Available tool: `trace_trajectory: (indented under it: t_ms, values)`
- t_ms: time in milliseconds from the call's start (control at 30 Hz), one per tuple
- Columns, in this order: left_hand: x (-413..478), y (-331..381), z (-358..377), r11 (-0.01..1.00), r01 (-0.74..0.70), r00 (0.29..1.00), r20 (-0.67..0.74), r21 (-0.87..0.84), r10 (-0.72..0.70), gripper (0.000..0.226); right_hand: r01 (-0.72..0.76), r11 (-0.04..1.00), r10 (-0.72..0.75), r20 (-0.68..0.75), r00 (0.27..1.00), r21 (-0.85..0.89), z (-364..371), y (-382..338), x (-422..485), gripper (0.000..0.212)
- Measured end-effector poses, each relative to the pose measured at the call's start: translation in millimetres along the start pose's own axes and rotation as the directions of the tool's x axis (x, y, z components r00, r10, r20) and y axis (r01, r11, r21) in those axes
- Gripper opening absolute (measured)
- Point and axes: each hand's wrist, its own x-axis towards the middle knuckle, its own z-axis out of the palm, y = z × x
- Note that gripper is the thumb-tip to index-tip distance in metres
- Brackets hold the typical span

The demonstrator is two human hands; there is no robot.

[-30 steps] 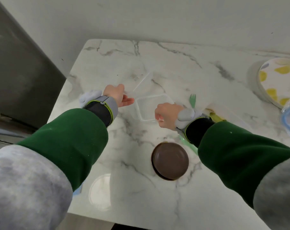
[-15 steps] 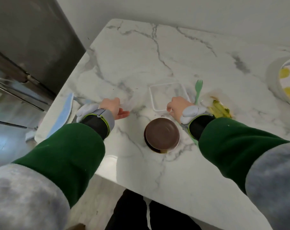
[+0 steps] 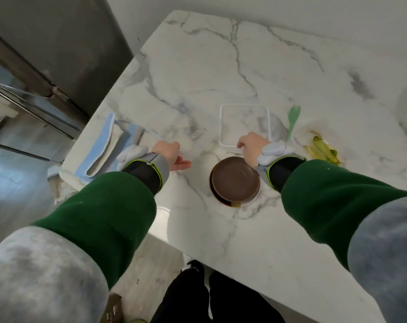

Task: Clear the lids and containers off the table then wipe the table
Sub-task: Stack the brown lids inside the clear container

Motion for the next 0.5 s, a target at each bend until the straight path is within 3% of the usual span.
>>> trace_trajectory:
  t_ms: [100,233,367,433,500]
  values:
    - [-1.3,-4.7,1.8,0.999,0.023,1.000,0.007,0.038,-0.023,0.026,-0.052,0.997,0.052,0.000,0.999,0.059,1.6,0.5,-6.4,0.027]
    - [0.1,-13.4,-0.5,0.989,0.059,0.998,0.016,0.136,-0.062,0.018,-0.110,0.993,0.109,0.027,0.994,0.041,8.4,0.8,-17.0,0.036]
    - [1.3,-19.2,-10.2,0.970,0.039,0.999,-0.014,0.240,-0.037,0.027,-0.125,0.982,0.125,0.010,0.992,0.141,10.9,-6.0,-26.2,0.031]
    - [1.6,-24.6,-19.2,0.973,0.056,0.998,0.009,0.223,-0.060,0.025,-0.194,0.964,0.196,0.010,0.981,0.181,11.7,-9.3,-29.2,0.030]
    - [3.8,-25.4,-28.5,0.991,0.124,0.992,-0.040,0.049,-0.122,0.026,-0.214,0.963,0.214,0.018,0.977,0.163,11.6,-12.6,-32.2,0.032]
